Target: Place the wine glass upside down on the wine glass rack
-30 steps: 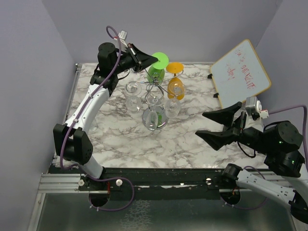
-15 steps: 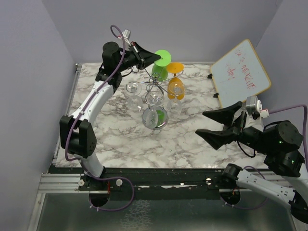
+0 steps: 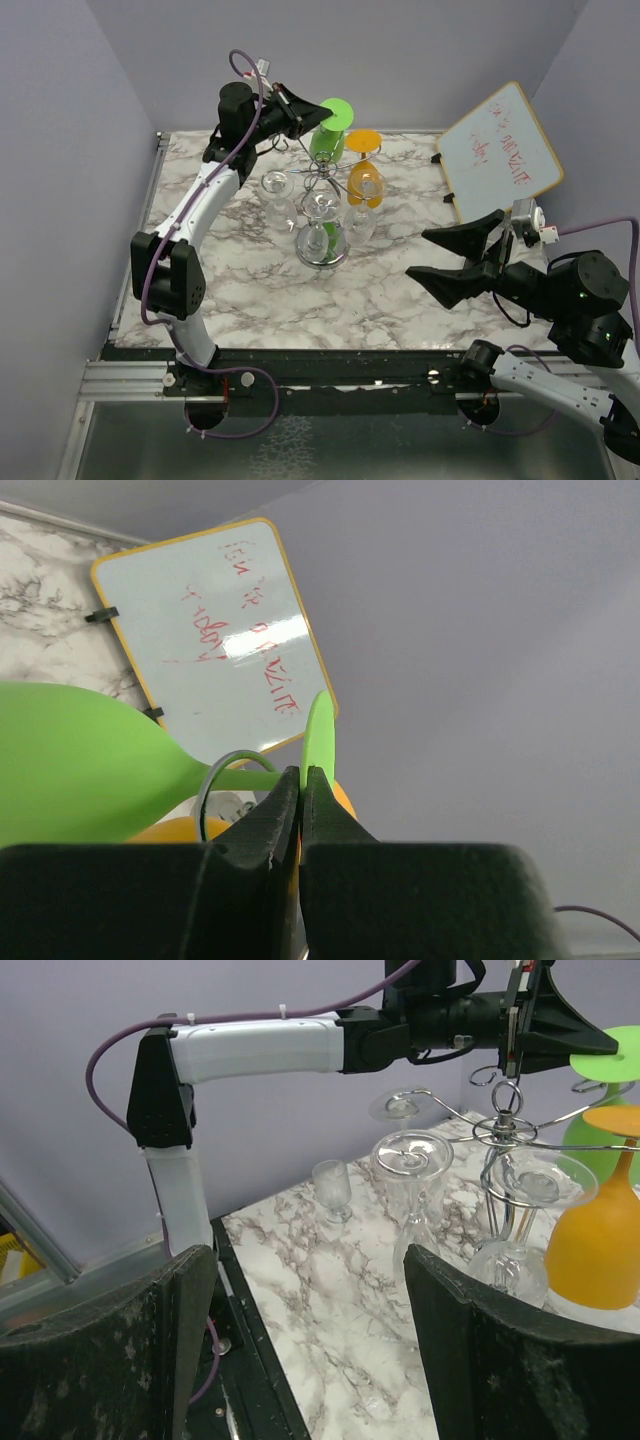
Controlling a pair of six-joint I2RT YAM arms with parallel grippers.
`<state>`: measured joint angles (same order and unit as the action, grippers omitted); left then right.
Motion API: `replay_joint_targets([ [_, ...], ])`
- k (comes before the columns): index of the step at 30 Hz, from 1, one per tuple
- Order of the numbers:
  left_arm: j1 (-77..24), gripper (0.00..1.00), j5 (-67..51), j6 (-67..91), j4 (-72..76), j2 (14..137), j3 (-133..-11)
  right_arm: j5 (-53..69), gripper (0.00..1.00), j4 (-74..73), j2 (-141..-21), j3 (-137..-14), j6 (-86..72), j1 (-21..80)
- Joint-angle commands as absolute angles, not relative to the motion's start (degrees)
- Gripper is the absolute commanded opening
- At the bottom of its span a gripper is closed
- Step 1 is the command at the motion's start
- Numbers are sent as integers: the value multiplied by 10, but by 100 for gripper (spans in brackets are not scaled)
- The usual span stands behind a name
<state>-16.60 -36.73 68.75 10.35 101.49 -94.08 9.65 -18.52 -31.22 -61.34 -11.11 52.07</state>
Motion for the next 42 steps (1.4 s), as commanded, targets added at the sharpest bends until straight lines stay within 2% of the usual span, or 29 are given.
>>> replay_joint_targets([
  [1,-165,0,-326,635,59,993,-962,77,81,-177,-314,-616,-114,523],
  [9,-152,1,-318,592,11,971,-956,85,81,-160,-307,-602,-108,522],
  [15,-151,17,-328,587,-12,967,-968,82,81,-169,-308,-606,-100,523],
  [22,-151,25,-300,542,-88,964,-994,74,81,-153,-298,-597,-100,523],
  [29,-150,51,-240,476,-155,934,-1000,68,81,-157,-297,-595,-102,523],
  [42,-147,85,-80,281,-256,839,-990,108,81,-185,-313,-601,-92,523],
])
